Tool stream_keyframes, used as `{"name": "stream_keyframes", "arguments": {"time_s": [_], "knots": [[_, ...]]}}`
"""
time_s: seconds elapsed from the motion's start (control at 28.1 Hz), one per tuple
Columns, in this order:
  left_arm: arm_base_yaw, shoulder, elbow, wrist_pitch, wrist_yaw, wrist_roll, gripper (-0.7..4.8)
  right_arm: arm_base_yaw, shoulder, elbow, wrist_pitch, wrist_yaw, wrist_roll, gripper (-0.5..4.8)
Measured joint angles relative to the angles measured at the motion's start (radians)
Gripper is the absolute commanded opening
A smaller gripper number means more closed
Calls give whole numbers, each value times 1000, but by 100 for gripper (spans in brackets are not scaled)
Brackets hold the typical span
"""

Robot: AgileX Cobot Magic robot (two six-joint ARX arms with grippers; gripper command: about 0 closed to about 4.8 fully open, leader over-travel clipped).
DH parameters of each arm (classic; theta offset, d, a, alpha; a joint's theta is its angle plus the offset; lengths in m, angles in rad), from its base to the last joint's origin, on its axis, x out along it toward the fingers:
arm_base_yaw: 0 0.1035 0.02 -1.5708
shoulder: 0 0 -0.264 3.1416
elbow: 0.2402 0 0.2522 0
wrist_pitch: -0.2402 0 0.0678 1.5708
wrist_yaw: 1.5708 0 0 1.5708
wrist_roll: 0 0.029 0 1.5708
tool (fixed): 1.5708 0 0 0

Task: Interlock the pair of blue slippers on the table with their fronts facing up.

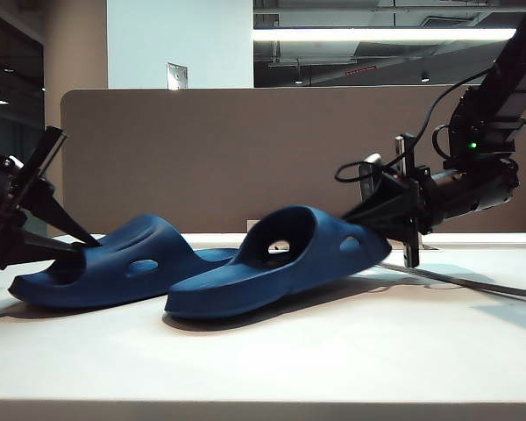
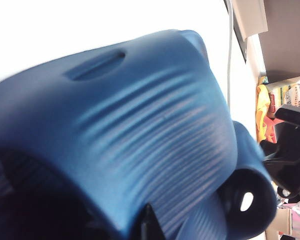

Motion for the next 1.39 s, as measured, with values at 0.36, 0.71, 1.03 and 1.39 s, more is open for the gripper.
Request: {"name": "stream_keyframes", "arguments": {"time_s": [0.36, 0.71, 1.03, 1.39], "knots": [[100, 0, 3, -3, 168, 80, -6, 0, 0, 0, 12, -86, -2, 11], [204, 0, 107, -350, 274, 364, -6, -15, -2, 0, 10, -167, -3, 10], [200, -21, 225, -667, 215, 620, -6, -51, -31, 1, 10, -201, -3, 8], [151, -50, 238, -732, 244, 672, -6, -58, -34, 105, -26, -207, -3, 8]]}}
